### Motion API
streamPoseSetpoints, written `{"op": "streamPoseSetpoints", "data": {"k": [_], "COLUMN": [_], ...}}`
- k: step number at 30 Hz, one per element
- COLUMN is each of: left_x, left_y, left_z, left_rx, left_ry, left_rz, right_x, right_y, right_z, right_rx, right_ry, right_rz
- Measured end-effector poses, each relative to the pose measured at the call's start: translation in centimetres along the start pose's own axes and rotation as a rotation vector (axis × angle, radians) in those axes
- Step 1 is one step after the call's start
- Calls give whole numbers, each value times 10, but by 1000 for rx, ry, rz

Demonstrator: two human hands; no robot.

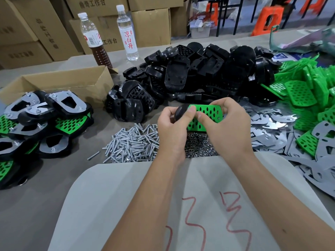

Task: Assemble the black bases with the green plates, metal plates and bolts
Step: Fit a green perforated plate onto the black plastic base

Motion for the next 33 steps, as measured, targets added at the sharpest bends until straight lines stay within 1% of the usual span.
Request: {"op": "streamPoseSetpoints", "data": {"k": [4, 6, 9, 12, 13, 17, 20, 22, 26, 31, 33], "left_x": [3, 2, 3, 1, 0, 1, 2, 2, 4, 4, 4], "left_y": [1, 2, 3, 2, 2, 1, 2, 1, 0, 1, 1], "left_z": [-5, -6, -5, -3, -3, 0, 3, 4, 5, 4, 5], "left_rx": [-27, -10, 18, 45, 58, 74, 83, 107, 157, 148, 175], "left_ry": [-50, -79, -104, -115, -113, -32, 124, 174, 110, -30, -51], "left_rz": [30, 30, 46, 66, 67, 38, 59, 49, -2, -50, -73], "right_x": [-2, -6, -10, -12, -13, -17, -21, -24, -27, -22, -21], "right_y": [-1, -2, 0, 4, 5, 7, 8, 9, 11, 10, 10], "right_z": [-5, -7, -6, -3, -3, -5, -7, -10, -11, -5, -4], "right_rx": [-76, -78, 2, 176, 209, 198, 181, 191, 208, 308, 362], "right_ry": [2, 26, 88, 262, 301, 393, 460, 460, 477, 678, 748], "right_rz": [39, 76, 109, 118, 118, 112, 140, 150, 164, 169, 180]}}
Point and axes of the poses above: each hand's wrist, its own y-axis towards the middle knuckle, its own z-axis out of the palm, x = y × z, the point moved 4 cm from there along y, towards the middle knuckle, and after that the axes turned 10 degrees about x, right-handed, at the moved point
